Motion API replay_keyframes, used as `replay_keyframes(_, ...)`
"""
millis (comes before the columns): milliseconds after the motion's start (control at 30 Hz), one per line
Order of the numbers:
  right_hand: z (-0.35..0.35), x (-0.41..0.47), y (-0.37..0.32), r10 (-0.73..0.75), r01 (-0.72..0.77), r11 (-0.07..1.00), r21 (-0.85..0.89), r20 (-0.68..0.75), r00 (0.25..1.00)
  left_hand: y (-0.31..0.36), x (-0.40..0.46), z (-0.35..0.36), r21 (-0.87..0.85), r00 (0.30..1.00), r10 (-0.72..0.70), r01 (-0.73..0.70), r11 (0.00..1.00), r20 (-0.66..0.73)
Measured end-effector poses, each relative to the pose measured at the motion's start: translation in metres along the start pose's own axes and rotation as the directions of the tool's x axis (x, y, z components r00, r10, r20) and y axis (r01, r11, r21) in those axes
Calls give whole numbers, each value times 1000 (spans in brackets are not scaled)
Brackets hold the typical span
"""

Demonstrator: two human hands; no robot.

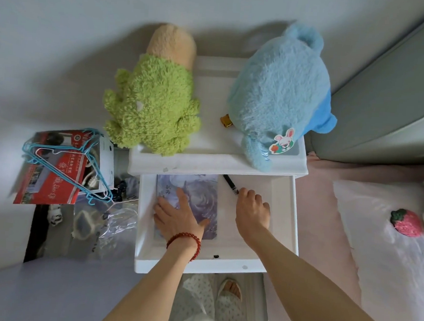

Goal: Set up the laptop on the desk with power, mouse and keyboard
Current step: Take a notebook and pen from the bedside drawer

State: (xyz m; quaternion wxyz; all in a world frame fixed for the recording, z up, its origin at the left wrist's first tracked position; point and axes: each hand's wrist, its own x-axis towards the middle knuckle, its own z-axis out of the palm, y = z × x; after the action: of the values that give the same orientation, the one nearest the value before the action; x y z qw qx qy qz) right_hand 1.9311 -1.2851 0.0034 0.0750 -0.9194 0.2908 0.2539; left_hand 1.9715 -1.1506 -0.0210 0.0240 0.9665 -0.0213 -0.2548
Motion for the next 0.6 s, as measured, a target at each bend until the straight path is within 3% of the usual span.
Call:
replay_keyframes(100, 3, -2, -6, 75, -77, 980, 184, 17, 997, -1, 4, -1, -97, 999, 28, -23, 995, 44)
replay_keyframes(200, 4, -11, -12, 149, -213, 827, 520, 161, 976, -7, 7, -4, -180, 997, 60, -48, 982, 57)
replay_keyframes(267, 5, -16, -16, 148, -257, 735, 628, 222, 964, -10, 8, -9, -215, 997, 71, -61, 975, 41)
replay_keyframes(433, 3, -24, -30, 159, -290, 673, 680, 250, 955, -8, 8, -21, -486, 997, -54, 75, 871, 56)
replay_keyframes(600, 0, -26, -32, 197, -290, 634, 717, 212, 957, -6, 0, -28, -516, 989, -101, 140, 845, 104)
